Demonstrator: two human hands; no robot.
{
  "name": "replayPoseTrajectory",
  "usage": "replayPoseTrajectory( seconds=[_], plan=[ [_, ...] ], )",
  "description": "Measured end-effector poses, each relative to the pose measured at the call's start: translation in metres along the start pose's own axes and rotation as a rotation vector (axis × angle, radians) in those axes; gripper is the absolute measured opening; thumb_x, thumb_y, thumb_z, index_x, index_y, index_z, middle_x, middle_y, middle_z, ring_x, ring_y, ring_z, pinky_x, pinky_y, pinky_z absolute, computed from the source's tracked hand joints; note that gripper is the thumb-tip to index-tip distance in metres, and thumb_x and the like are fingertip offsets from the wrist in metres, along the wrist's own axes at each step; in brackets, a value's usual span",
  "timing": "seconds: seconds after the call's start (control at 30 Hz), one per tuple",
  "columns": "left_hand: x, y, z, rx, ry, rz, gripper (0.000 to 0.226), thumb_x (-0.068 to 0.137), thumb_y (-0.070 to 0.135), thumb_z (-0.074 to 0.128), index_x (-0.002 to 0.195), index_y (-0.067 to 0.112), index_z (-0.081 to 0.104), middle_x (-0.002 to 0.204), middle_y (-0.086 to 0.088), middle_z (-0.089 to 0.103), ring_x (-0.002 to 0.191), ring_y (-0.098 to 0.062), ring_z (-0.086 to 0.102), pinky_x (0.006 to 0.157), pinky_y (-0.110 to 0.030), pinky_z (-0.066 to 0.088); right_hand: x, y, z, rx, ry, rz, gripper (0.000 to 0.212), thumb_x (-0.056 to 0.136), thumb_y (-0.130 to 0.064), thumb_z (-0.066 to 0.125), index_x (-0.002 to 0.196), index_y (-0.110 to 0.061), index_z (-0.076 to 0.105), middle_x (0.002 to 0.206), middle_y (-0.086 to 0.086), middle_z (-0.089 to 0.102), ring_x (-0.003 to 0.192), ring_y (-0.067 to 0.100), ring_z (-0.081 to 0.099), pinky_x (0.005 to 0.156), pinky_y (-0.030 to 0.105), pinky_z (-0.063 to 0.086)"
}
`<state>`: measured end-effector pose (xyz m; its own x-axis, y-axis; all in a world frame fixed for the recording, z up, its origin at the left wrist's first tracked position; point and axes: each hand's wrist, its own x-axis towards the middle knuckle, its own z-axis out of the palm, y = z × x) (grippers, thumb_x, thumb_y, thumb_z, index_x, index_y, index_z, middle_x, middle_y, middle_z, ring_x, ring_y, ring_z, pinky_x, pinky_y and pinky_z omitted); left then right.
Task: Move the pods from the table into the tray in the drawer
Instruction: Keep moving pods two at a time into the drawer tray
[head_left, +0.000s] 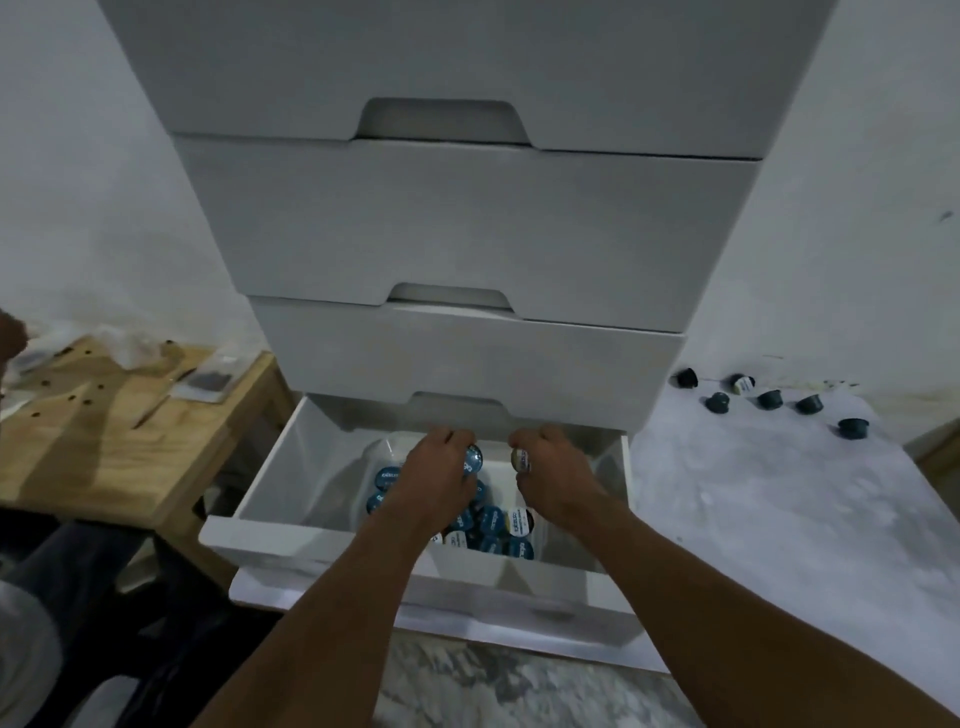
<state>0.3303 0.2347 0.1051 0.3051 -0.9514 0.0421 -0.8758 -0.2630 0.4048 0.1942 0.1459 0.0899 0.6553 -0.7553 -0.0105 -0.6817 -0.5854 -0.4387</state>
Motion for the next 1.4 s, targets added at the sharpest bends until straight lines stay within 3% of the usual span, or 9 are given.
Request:
replayPoseTrajectory(
  seconds=[0.17,0.37,0.53,0.7,0.83,1.07,1.23,1.4],
  plan=[
    [0.027,-0.013,0.006,0.019,-0.074,0.082,0.049,0.084,0.011,0.065,0.130,0.013,0.049,0.128,-0.007,0.047,0.112,-0.022,0.052,0.097,-0.027,0.042,0.015,0.002,0.008,0.015,-0.047,0.082,0.046,0.085,-0.012,0.064,0.129,-0.019,0.050,0.130,0.012,0.042,0.112,0.031,0.054,0.100,0.037,0.046],
    [0.044,-0.036,0.009,0.042,-0.122,0.236,0.044,0.081,0.012,0.065,0.124,0.013,0.054,0.123,-0.006,0.055,0.106,-0.023,0.056,0.091,-0.028,0.045,0.017,-0.009,0.020,-0.041,-0.062,0.152,0.051,0.083,-0.014,0.062,0.132,-0.016,0.047,0.132,0.013,0.051,0.112,0.032,0.056,0.094,0.037,0.047],
    [0.046,-0.049,0.017,0.021,-0.168,0.283,0.046,0.083,0.014,0.064,0.127,0.013,0.051,0.125,-0.008,0.054,0.108,-0.025,0.056,0.092,-0.031,0.045,0.011,-0.012,0.033,-0.042,-0.028,0.229,0.037,0.082,-0.010,0.061,0.119,-0.011,0.054,0.118,0.014,0.056,0.104,0.030,0.055,0.087,0.033,0.047],
    [0.046,-0.055,0.028,-0.038,-0.189,0.271,0.053,0.082,0.015,0.067,0.132,0.014,0.049,0.128,-0.007,0.049,0.112,-0.025,0.053,0.097,-0.032,0.044,0.005,-0.008,0.038,-0.034,-0.012,0.297,0.049,0.080,-0.011,0.066,0.126,-0.014,0.050,0.124,0.009,0.053,0.109,0.030,0.056,0.092,0.035,0.046],
    [0.053,-0.051,0.035,-0.040,-0.142,0.297,0.049,0.082,0.020,0.066,0.129,0.014,0.052,0.123,-0.007,0.053,0.106,-0.025,0.055,0.091,-0.035,0.048,0.009,-0.003,0.038,-0.072,-0.004,0.260,0.035,0.083,-0.015,0.063,0.117,-0.010,0.056,0.116,0.010,0.058,0.103,0.029,0.058,0.087,0.036,0.048],
    [0.063,-0.039,0.050,-0.016,-0.196,0.263,0.051,0.083,0.019,0.064,0.131,0.015,0.049,0.128,-0.007,0.053,0.116,-0.025,0.048,0.096,-0.036,0.043,0.018,0.010,0.037,-0.145,-0.037,0.182,0.024,0.082,-0.013,0.059,0.105,-0.008,0.059,0.108,0.013,0.060,0.101,0.031,0.056,0.083,0.038,0.048],
    [0.068,-0.040,0.056,0.017,-0.245,0.218,0.048,0.080,0.016,0.065,0.127,0.016,0.053,0.123,-0.008,0.056,0.112,-0.025,0.051,0.094,-0.038,0.045,0.028,0.019,0.038,-0.206,-0.095,0.103,0.025,0.085,-0.015,0.057,0.108,-0.006,0.060,0.115,0.016,0.057,0.108,0.032,0.050,0.094,0.036,0.040],
    [0.071,-0.036,0.062,0.040,-0.288,0.198,0.048,0.077,0.015,0.065,0.124,0.015,0.055,0.120,-0.008,0.057,0.111,-0.027,0.052,0.092,-0.038,0.046,0.033,0.026,0.042,-0.277,-0.161,0.075,0.026,0.081,-0.013,0.058,0.106,-0.006,0.060,0.113,0.016,0.059,0.109,0.035,0.050,0.094,0.040,0.042]
  ],
)
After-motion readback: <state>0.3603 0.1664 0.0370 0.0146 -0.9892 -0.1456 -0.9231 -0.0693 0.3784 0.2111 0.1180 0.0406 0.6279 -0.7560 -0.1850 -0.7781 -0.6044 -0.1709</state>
